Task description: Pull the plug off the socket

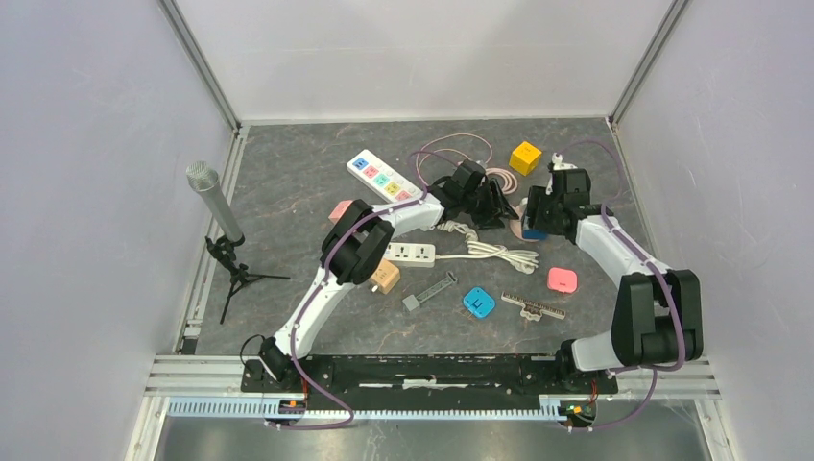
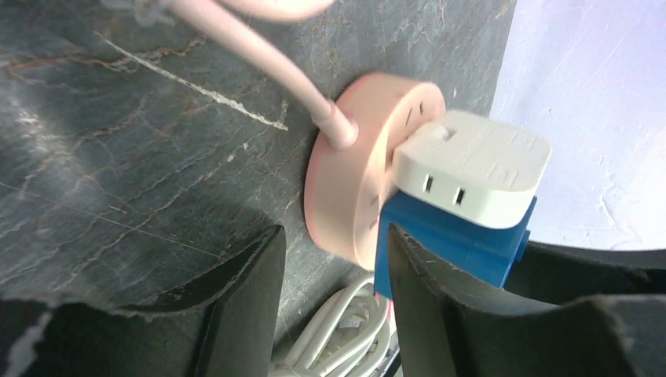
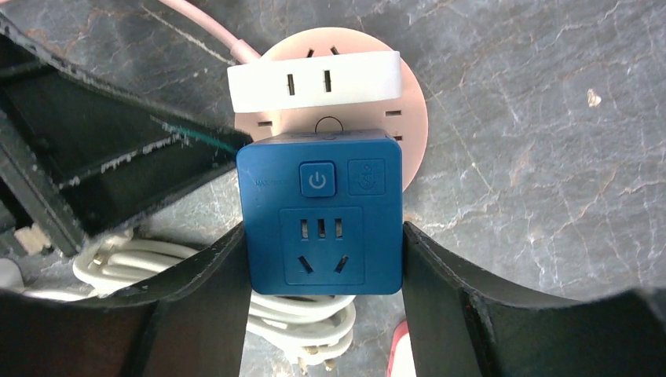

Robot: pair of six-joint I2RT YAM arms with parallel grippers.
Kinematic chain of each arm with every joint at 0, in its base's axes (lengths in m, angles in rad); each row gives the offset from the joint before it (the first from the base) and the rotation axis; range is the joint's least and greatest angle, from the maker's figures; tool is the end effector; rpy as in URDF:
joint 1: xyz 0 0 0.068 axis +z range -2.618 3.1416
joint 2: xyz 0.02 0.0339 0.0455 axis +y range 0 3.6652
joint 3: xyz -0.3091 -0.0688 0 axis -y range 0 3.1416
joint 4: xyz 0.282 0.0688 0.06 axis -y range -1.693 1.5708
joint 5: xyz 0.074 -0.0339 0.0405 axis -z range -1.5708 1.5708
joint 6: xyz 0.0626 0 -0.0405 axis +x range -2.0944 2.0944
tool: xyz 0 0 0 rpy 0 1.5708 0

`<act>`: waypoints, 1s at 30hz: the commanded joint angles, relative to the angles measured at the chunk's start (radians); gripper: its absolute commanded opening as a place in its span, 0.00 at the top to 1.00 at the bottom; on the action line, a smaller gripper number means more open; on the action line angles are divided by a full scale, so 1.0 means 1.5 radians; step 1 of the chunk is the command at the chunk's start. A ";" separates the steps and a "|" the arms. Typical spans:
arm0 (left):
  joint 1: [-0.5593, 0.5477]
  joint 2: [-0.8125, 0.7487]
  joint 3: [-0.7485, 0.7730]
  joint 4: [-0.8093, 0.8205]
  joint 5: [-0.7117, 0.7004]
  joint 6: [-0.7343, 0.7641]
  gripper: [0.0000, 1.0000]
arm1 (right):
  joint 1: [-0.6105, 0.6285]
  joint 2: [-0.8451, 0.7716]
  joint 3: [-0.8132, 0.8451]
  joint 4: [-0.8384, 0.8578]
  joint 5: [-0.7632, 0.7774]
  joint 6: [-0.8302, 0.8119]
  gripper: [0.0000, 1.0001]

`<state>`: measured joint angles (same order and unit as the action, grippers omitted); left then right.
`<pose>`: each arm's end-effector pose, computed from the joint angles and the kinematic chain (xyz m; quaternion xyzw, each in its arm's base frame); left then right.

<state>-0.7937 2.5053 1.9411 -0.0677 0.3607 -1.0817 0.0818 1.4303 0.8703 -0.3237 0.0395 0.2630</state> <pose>0.4372 -0.4760 0.1188 -0.0456 0.8799 -0.4534 0.1343 0.3332 0.0248 0.2150 0.0918 0.9369 0.0395 0.3350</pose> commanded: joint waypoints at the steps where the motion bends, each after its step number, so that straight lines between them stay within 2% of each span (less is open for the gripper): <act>1: -0.003 -0.019 -0.009 -0.001 -0.050 -0.008 0.44 | 0.006 -0.043 -0.006 -0.034 -0.024 0.036 0.76; 6: -0.016 -0.005 -0.002 -0.014 -0.027 0.010 0.50 | 0.011 -0.052 -0.024 -0.016 -0.058 0.043 0.82; 12: -0.037 -0.005 -0.018 -0.094 -0.027 0.062 0.58 | 0.012 -0.059 -0.044 0.015 -0.058 0.047 0.90; 16: -0.037 -0.005 -0.035 -0.113 -0.030 0.066 0.66 | 0.012 -0.077 -0.066 0.050 -0.065 0.059 1.00; 25: -0.038 0.011 -0.008 -0.189 -0.046 0.081 0.73 | 0.011 -0.076 -0.029 0.035 -0.151 0.073 1.00; 27: -0.038 0.021 0.005 -0.208 -0.044 0.088 0.73 | 0.016 -0.069 -0.026 0.036 -0.144 0.059 1.00; 30: -0.040 0.025 0.007 -0.212 -0.042 0.091 0.73 | 0.045 -0.063 -0.010 0.014 -0.067 0.023 1.00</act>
<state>-0.8215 2.4836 1.9621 -0.1886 0.3153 -1.0260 0.0929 1.3331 0.7826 -0.3199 -0.0185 0.2901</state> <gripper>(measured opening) 0.317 0.665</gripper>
